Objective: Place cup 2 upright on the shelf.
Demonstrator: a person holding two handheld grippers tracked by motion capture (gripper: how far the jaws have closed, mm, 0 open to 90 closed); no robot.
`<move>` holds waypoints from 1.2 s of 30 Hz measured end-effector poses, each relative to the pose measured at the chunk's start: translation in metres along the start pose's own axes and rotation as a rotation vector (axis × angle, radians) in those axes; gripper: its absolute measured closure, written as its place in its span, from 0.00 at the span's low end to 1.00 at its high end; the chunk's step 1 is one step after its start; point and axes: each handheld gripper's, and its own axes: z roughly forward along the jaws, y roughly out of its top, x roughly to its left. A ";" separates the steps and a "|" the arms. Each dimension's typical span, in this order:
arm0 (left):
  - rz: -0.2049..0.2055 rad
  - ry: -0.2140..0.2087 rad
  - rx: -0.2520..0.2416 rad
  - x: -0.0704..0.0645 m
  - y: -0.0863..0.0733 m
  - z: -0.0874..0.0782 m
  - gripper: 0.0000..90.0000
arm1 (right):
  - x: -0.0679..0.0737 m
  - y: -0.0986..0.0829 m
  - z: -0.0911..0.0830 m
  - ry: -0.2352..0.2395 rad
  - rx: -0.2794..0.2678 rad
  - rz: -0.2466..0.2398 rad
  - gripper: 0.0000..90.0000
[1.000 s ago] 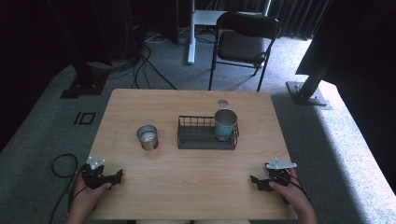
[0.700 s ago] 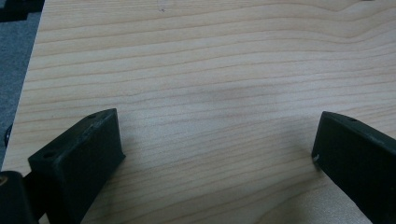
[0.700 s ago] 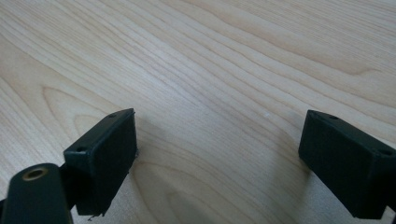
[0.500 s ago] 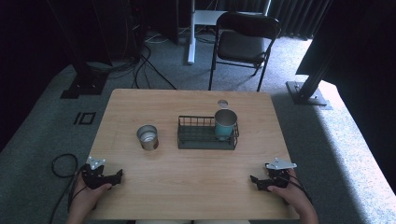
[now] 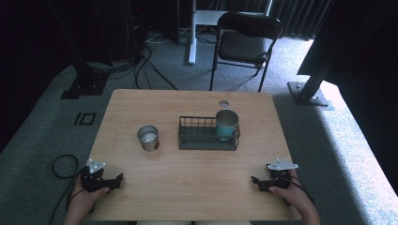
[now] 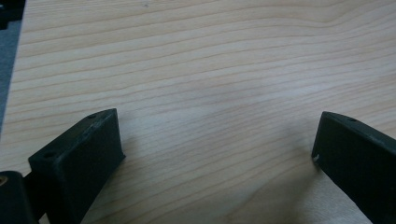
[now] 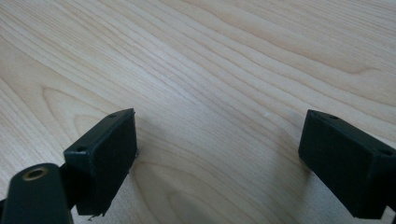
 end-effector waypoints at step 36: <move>0.123 -0.153 -0.112 -0.035 0.039 0.002 0.02 | 0.000 0.000 0.000 0.000 0.000 -0.001 0.12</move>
